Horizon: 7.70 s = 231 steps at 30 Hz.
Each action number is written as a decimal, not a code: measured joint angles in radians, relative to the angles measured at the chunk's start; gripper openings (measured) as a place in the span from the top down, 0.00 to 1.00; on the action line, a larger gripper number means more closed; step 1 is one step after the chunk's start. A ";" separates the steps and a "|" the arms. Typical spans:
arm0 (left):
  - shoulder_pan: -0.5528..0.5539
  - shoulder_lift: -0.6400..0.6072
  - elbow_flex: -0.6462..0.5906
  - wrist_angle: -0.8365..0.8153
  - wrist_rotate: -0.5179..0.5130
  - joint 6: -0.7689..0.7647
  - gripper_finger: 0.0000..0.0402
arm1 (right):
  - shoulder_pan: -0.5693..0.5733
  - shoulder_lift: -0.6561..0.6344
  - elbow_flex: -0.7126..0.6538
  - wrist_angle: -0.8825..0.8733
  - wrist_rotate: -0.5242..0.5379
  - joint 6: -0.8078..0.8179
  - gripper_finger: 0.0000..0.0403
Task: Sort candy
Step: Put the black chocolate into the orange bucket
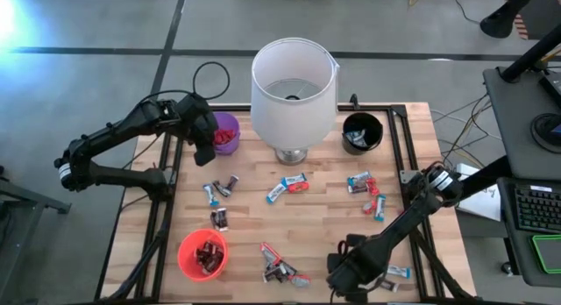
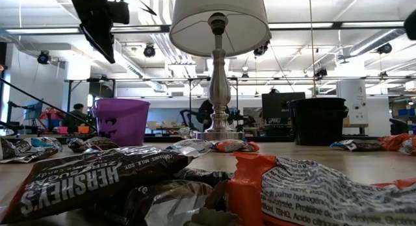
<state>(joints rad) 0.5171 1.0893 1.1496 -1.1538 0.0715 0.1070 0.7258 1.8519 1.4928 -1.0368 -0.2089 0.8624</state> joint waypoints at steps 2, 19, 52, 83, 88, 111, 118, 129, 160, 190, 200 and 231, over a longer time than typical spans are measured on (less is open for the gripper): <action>0.000 0.000 0.000 0.000 0.000 0.003 0.62 | 0.000 0.000 0.014 -0.002 0.000 0.020 0.84; 0.000 0.000 0.000 0.000 0.000 0.011 0.62 | -0.002 0.002 -0.047 -0.095 0.123 -0.162 0.54; 0.000 -0.005 0.000 -0.010 0.000 0.019 0.62 | 0.000 -0.030 -0.296 0.063 0.068 -0.164 0.55; -0.001 -0.008 0.000 -0.043 0.130 0.074 0.62 | -0.090 -0.172 -0.283 0.132 0.188 0.045 0.97; -0.001 -0.012 0.000 -0.071 0.132 0.073 0.62 | -0.111 -0.249 -0.249 0.138 0.300 0.122 0.97; -0.023 -0.011 0.000 0.082 0.643 0.098 0.62 | -0.367 -0.197 0.078 0.453 0.505 -0.201 0.97; -0.079 -0.011 0.000 0.152 0.764 0.094 0.62 | -0.404 -0.180 0.152 0.620 0.526 -0.312 0.97; -0.206 -0.006 0.000 0.259 0.803 0.067 0.62 | -0.433 -0.051 0.366 0.731 0.578 -0.518 0.97; -0.396 -0.306 -0.095 0.518 0.304 -0.256 0.62 | -0.471 0.206 0.785 0.706 0.708 -0.752 0.97; -0.501 -0.296 -0.241 0.852 0.304 -0.247 0.62 | -0.491 0.204 0.784 0.714 0.716 -0.758 0.97; -0.500 -0.294 -0.242 0.863 0.302 -0.236 0.77 | -0.491 0.204 0.783 0.713 0.715 -0.758 0.97; -0.501 -0.310 -0.241 0.662 0.353 -0.258 1.00 | -0.474 0.182 0.784 0.668 0.698 -0.679 0.63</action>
<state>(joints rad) 0.0159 0.7790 0.9081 -0.4914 0.4249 -0.1509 0.2517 2.0335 2.2768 -0.3691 0.4896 0.1829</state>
